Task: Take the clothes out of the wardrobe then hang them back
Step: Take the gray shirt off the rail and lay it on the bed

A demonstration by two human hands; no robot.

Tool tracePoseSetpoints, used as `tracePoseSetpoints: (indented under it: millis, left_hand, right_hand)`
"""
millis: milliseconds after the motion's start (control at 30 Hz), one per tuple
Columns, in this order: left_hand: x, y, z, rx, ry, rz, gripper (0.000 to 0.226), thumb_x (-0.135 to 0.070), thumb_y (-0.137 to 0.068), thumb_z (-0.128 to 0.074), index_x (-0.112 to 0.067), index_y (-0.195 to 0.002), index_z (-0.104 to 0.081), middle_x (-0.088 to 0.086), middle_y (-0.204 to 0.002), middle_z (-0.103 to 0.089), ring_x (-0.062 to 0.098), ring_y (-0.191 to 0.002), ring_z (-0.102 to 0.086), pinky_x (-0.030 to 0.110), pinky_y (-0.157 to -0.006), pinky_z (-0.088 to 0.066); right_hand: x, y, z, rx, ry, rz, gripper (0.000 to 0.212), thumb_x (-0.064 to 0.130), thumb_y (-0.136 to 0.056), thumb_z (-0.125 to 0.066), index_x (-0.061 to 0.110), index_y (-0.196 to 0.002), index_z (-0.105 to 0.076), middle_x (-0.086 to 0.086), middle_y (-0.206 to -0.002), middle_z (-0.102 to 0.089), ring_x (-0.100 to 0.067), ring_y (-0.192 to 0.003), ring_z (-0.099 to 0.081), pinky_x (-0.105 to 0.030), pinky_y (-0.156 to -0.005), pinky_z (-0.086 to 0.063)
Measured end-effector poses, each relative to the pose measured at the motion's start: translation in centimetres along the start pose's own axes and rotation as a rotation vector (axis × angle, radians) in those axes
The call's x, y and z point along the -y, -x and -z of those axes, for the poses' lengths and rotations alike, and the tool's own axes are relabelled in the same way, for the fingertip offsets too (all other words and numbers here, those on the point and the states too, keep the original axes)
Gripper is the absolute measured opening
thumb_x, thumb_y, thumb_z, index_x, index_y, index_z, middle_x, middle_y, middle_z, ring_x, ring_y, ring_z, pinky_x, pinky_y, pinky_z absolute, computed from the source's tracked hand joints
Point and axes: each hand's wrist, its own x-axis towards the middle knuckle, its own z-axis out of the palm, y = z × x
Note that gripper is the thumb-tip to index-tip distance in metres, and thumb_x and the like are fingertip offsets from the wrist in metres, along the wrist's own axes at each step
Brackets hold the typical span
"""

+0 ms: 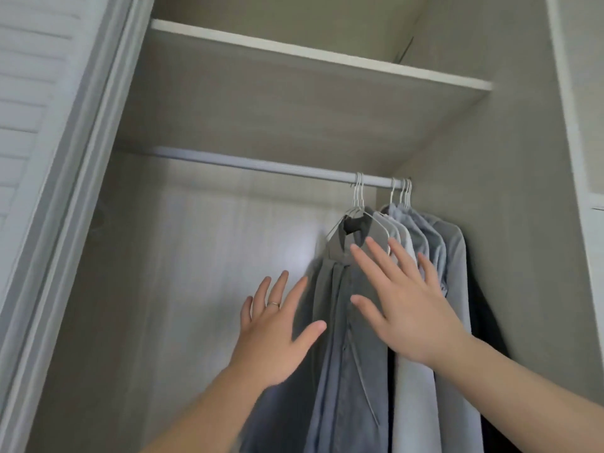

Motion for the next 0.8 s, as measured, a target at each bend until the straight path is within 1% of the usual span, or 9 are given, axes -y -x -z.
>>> tracePoseSetpoints:
  millis: [67,133,267,367,500,600,667,700,800]
  left_hand:
    - [0.2,-2.6,-0.8,0.023,0.017,-0.023,0.073,-0.075,-0.093,-0.024,-0.049,-0.154,0.007,-0.015,-0.165,0.017,0.013,-0.15,0.023,0.049,-0.124,0.004]
    - [0.3,-5.1,-1.5,0.049,0.035,-0.029,0.073,-0.074,-0.094,-0.025,-0.048,-0.155,0.005,-0.014,-0.166,0.015,0.014,-0.151,0.021,0.049,-0.124,0.003]
    - [0.3,-9.2,-2.9,0.081,0.087,-0.016,0.073,-0.073,-0.094,-0.028,-0.048,-0.156,0.001,-0.013,-0.167,0.011,0.014,-0.152,0.018,0.047,-0.124,0.003]
    - [-0.3,-11.7,-3.9,0.113,0.147,-0.008,0.073,-0.073,-0.094,-0.03,-0.047,-0.156,-0.002,-0.013,-0.167,0.007,0.014,-0.153,0.014,0.045,-0.124,-0.001]
    - [-1.3,-14.8,-5.0,0.155,0.295,0.036,0.073,-0.072,-0.095,-0.033,-0.044,-0.157,-0.008,-0.013,-0.168,0.0,0.013,-0.154,0.005,0.044,-0.123,-0.007]
    - [-2.0,-16.4,-5.9,0.178,0.394,0.012,0.072,-0.071,-0.095,-0.035,-0.041,-0.157,-0.015,-0.014,-0.166,-0.012,0.012,-0.153,-0.004,0.044,-0.123,-0.013]
    - [-2.2,-17.2,-6.6,0.229,0.48,-0.01,0.074,-0.076,-0.091,-0.035,-0.043,-0.155,-0.023,-0.015,-0.164,-0.02,0.014,-0.152,-0.01,0.044,-0.123,-0.016]
    - [-2.3,-17.5,-7.0,0.259,0.538,-0.012,0.079,-0.083,-0.084,-0.033,-0.045,-0.153,-0.027,-0.015,-0.162,-0.023,0.015,-0.152,-0.014,0.044,-0.123,-0.016]
    - [-2.6,-18.2,-7.8,0.341,0.706,-0.033,0.091,-0.095,-0.064,-0.03,-0.053,-0.144,-0.039,-0.019,-0.157,-0.033,0.009,-0.147,-0.027,0.041,-0.123,-0.02]
  right_hand:
    - [-1.1,-3.2,-0.4,0.002,0.043,-0.044,0.072,0.063,-0.091,-0.015,0.035,-0.156,-0.005,0.006,-0.164,-0.014,-0.026,-0.152,-0.004,-0.054,-0.119,-0.01]
    - [-2.1,-6.2,-0.6,-0.002,0.079,-0.074,0.075,0.064,-0.088,-0.013,0.032,-0.156,-0.008,0.004,-0.161,-0.021,-0.024,-0.151,-0.01,-0.053,-0.118,-0.015]
    - [-3.5,-11.0,-1.6,0.082,0.176,-0.104,0.068,0.056,-0.097,-0.033,0.026,-0.155,-0.01,0.001,-0.152,-0.037,-0.024,-0.142,-0.029,-0.049,-0.111,-0.024]
    - [-4.4,-13.9,-2.2,0.173,0.235,-0.144,0.064,0.052,-0.096,-0.036,0.02,-0.149,-0.021,-0.007,-0.143,-0.048,-0.032,-0.131,-0.042,-0.048,-0.104,-0.03]
    - [-4.6,-16.4,-2.1,0.245,0.306,-0.186,0.045,0.046,-0.096,-0.043,0.015,-0.128,-0.046,-0.013,-0.128,-0.058,-0.035,-0.121,-0.048,-0.043,-0.096,-0.034]
    - [-4.3,-17.7,-1.7,0.21,0.306,-0.199,0.034,0.036,-0.094,-0.049,0.014,-0.12,-0.054,-0.013,-0.124,-0.058,-0.036,-0.119,-0.05,-0.042,-0.094,-0.036]
    - [-4.2,-18.9,-1.7,0.196,0.25,-0.235,0.022,0.03,-0.092,-0.05,0.015,-0.107,-0.055,-0.013,-0.115,-0.059,-0.036,-0.111,-0.055,-0.04,-0.087,-0.042]
    - [-4.2,-19.6,-1.8,0.204,0.22,-0.255,0.014,0.026,-0.091,-0.049,0.014,-0.097,-0.052,-0.012,-0.108,-0.058,-0.036,-0.104,-0.058,-0.037,-0.082,-0.045]
    - [-4.3,-21.5,-1.7,0.226,0.201,-0.299,0.012,0.015,-0.088,-0.046,0.009,-0.077,-0.043,-0.009,-0.093,-0.056,-0.029,-0.078,-0.054,-0.031,-0.071,-0.047]
